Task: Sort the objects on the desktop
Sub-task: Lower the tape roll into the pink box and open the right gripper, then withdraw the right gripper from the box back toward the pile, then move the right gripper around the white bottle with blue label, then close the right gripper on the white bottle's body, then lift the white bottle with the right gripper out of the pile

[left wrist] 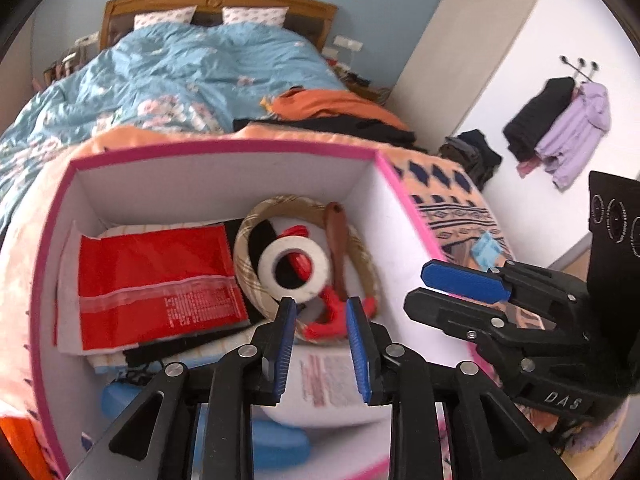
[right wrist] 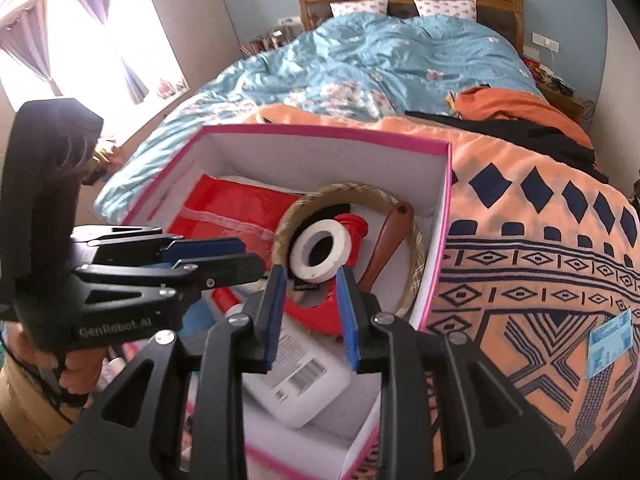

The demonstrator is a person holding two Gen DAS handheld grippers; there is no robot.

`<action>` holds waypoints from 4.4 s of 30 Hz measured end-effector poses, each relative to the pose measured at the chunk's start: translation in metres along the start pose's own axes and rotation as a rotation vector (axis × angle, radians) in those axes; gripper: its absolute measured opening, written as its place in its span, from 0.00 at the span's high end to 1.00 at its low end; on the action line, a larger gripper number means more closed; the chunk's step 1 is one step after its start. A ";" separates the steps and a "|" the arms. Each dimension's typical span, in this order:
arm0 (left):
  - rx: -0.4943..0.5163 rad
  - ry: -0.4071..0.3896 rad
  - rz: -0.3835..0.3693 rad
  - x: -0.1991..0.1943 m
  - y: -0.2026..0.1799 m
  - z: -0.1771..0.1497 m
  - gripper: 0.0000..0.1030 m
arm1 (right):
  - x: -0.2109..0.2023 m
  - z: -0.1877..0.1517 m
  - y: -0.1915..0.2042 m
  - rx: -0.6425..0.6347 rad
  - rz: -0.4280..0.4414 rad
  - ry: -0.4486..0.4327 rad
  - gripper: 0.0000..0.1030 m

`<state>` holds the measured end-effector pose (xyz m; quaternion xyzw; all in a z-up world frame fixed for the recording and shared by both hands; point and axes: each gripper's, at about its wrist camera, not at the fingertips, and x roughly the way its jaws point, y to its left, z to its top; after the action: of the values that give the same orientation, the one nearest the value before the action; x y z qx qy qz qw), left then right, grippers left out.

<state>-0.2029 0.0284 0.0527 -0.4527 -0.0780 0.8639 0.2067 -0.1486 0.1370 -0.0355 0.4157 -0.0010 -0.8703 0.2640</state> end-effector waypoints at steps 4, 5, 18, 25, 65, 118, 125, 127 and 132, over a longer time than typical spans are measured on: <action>0.047 -0.039 -0.020 -0.024 -0.014 -0.013 0.70 | -0.034 -0.017 0.006 -0.015 0.041 -0.055 0.67; 0.063 -0.048 -0.029 -0.032 -0.019 -0.019 0.70 | -0.042 -0.022 0.007 -0.021 0.047 -0.066 0.67; 0.246 0.016 -0.070 -0.045 -0.068 -0.100 0.69 | -0.072 -0.140 0.001 -0.008 0.016 0.016 0.63; 0.291 0.091 -0.084 -0.035 -0.083 -0.143 0.69 | -0.079 -0.188 0.009 0.010 0.045 0.039 0.63; 0.244 0.143 -0.030 -0.068 -0.063 -0.243 0.63 | -0.041 -0.226 0.129 -0.562 -0.076 0.144 0.60; 0.215 0.141 -0.079 -0.027 -0.069 -0.199 0.63 | -0.013 -0.172 0.063 -0.110 0.166 0.151 0.73; 0.206 0.146 -0.101 -0.018 -0.075 -0.197 0.63 | -0.028 -0.171 0.048 0.011 0.216 0.079 0.73; 0.201 0.149 -0.106 -0.013 -0.076 -0.194 0.63 | -0.030 -0.171 0.045 0.036 0.230 0.067 0.73; 0.202 0.129 -0.095 -0.006 -0.079 -0.189 0.64 | -0.037 -0.171 0.038 0.103 0.272 0.019 0.73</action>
<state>-0.0233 0.0867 -0.0266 -0.4802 0.0016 0.8255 0.2966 0.0114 0.1589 -0.1118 0.4330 -0.0995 -0.8213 0.3578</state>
